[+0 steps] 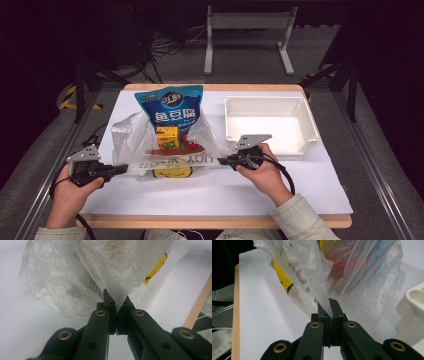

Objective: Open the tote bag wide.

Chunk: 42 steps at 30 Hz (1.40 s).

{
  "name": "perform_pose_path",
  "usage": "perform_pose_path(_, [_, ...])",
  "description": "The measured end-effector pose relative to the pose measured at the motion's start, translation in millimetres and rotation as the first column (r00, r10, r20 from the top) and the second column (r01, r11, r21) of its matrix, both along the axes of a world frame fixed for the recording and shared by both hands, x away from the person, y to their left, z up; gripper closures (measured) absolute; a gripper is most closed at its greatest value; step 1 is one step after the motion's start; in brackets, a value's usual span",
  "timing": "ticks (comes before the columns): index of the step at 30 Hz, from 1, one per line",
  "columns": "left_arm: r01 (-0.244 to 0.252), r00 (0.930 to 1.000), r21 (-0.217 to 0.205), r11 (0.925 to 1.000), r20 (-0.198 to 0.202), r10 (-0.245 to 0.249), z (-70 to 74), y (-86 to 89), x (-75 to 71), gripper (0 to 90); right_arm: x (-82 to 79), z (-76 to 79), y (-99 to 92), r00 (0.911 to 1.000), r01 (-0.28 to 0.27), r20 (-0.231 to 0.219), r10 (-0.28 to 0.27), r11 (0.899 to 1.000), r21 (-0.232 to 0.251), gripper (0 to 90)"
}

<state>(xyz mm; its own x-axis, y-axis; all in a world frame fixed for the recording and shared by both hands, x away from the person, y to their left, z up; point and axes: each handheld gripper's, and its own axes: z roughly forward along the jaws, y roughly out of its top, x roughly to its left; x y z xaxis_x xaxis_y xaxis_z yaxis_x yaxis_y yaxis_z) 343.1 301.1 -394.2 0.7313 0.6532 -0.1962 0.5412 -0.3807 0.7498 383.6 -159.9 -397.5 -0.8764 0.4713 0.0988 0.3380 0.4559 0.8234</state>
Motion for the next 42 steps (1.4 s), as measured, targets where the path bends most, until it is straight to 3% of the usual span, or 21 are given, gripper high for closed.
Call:
perform_pose_path(6, [0.017, 0.9997, 0.025, 0.9995, -0.020, -0.017, -3.9, -3.0, 1.7, 88.9, 0.9, -5.9, -0.6, 0.9997, -0.006, -0.022, 0.005, 1.000, -0.017, 90.0])
perform_pose_path(12, [0.020, 0.9976, 0.041, 0.9990, -0.067, -0.017, -13.9, -5.7, 5.6, 88.8, 4.0, -12.2, -0.9, 0.9986, -0.007, -0.052, 0.005, 0.999, -0.039, 90.0])
perform_pose_path(20, [0.030, 0.9958, 0.057, 0.9979, -0.088, -0.025, -24.5, -13.3, 11.2, 88.7, 8.8, -21.6, -3.1, 0.9958, 0.012, -0.090, -0.020, 0.996, -0.088, 90.0])
perform_pose_path(25, [0.018, 0.9952, 0.080, 0.9967, -0.097, -0.010, -31.9, -14.9, 15.2, 89.5, 12.8, -29.0, -4.5, 0.9925, 0.024, -0.117, -0.034, 0.996, -0.085, 89.9])
perform_pose_path(29, [-0.006, 0.9930, 0.096, 0.9953, -0.117, 0.017, -36.8, -12.5, 17.4, 89.7, 12.6, -32.4, -0.5, 0.9933, 0.018, -0.112, -0.028, 0.996, -0.092, 89.6])
perform_pose_path(36, [-0.023, 0.9907, 0.092, 0.9955, -0.131, 0.035, -42.9, -11.0, 19.9, 89.2, 14.7, -39.3, 2.0, 0.9916, 0.020, -0.125, -0.034, 0.994, -0.111, 89.3])
perform_pose_path(38, [-0.032, 0.9922, 0.080, 0.9963, -0.117, 0.042, -39.8, -10.7, 18.6, 80.5, 15.0, -39.6, 1.4, 0.9913, 0.022, -0.126, -0.036, 0.993, -0.116, 89.5])
perform_pose_path(40, [-0.056, 0.9952, 0.059, 0.9967, -0.077, 0.061, -33.0, -10.3, 16.8, 49.1, 14.6, -38.0, 0.8, 0.9921, 0.027, -0.118, -0.040, 0.993, -0.115, 89.5])
perform_pose_path(41, [-0.056, 0.9952, 0.059, 0.9967, -0.077, 0.061, -33.0, -10.3, 16.8, 35.5, 14.4, -36.9, 0.5, 0.9920, 0.028, -0.119, -0.042, 0.993, -0.113, 89.5])
perform_pose_path(42, [-0.051, 0.9961, 0.057, 0.9971, -0.069, 0.055, -28.5, -10.8, 15.1, 35.5, 14.4, -36.9, 0.5, 0.9920, 0.028, -0.119, -0.042, 0.993, -0.113, 89.5])
